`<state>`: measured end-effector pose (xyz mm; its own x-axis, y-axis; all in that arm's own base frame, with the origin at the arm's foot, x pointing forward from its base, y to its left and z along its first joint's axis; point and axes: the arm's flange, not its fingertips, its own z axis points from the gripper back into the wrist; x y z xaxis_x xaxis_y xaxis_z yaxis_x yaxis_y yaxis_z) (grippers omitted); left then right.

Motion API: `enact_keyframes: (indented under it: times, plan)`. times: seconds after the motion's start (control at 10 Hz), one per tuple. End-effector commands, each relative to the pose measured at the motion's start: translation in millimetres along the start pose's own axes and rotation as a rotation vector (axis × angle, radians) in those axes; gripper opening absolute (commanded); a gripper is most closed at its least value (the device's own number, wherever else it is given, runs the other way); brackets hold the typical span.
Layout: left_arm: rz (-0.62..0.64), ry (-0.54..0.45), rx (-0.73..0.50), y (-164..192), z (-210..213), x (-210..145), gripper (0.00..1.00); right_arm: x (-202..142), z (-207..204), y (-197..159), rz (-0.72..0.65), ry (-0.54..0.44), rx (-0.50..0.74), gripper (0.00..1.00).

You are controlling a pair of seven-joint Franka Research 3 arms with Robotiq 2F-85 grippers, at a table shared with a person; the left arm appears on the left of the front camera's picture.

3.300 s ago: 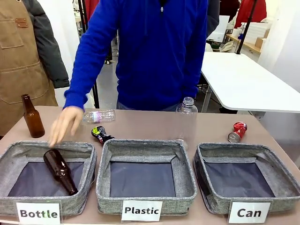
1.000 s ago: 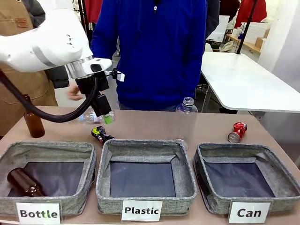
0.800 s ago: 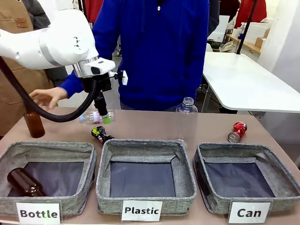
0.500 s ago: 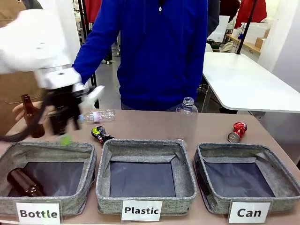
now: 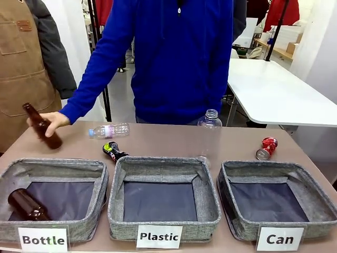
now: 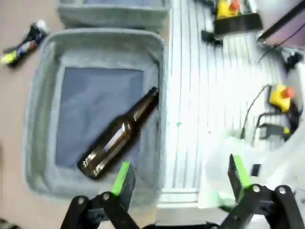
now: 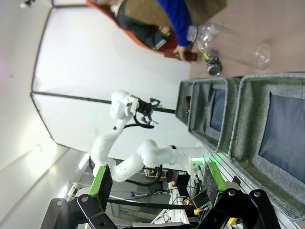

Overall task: Sort the can waste into the basket.
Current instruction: Pick up the can waste from the table and place it in the right Fabric basket.

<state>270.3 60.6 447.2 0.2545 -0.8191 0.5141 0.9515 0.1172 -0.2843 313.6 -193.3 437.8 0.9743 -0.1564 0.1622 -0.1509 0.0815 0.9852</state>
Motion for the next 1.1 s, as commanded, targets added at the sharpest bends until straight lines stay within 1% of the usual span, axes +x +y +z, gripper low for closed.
enact_keyframes:
  times: [0.0,0.1,0.2,0.3,0.4,0.5,0.6,0.8,0.9,1.0]
  plan:
    - [0.083,-0.167,-0.037,26,38,-54,1.00,-2,2,1,0.025,0.013,0.000,1.00]
    - [0.035,-0.211,-0.069,34,52,-80,1.00,-2,2,1,0.025,0.013,0.000,1.00]
    - [0.123,-0.314,-0.081,42,58,-107,1.00,-2,2,1,0.025,0.013,0.000,1.00]
    - [0.137,-0.441,-0.130,52,60,-134,1.00,-2,2,1,0.025,0.013,0.000,1.00]
    - [0.199,-0.559,-0.151,68,57,-154,1.00,-2,2,1,0.025,0.013,0.000,1.00]
    - [0.215,-0.612,-0.173,77,55,-165,1.00,-2,2,1,0.025,0.013,0.000,1.00]
    - [0.208,-0.626,-0.179,83,50,-170,1.00,-2,2,1,0.025,0.013,0.000,1.00]
    - [0.169,-0.627,-0.176,88,53,-161,1.00,-2,2,1,0.025,0.013,0.000,1.00]
    - [0.158,-0.592,-0.180,90,54,-143,1.00,-2,2,1,0.025,0.013,0.000,1.00]
    - [0.155,-0.550,-0.177,95,56,-112,1.00,-2,2,1,0.025,0.013,0.000,1.00]
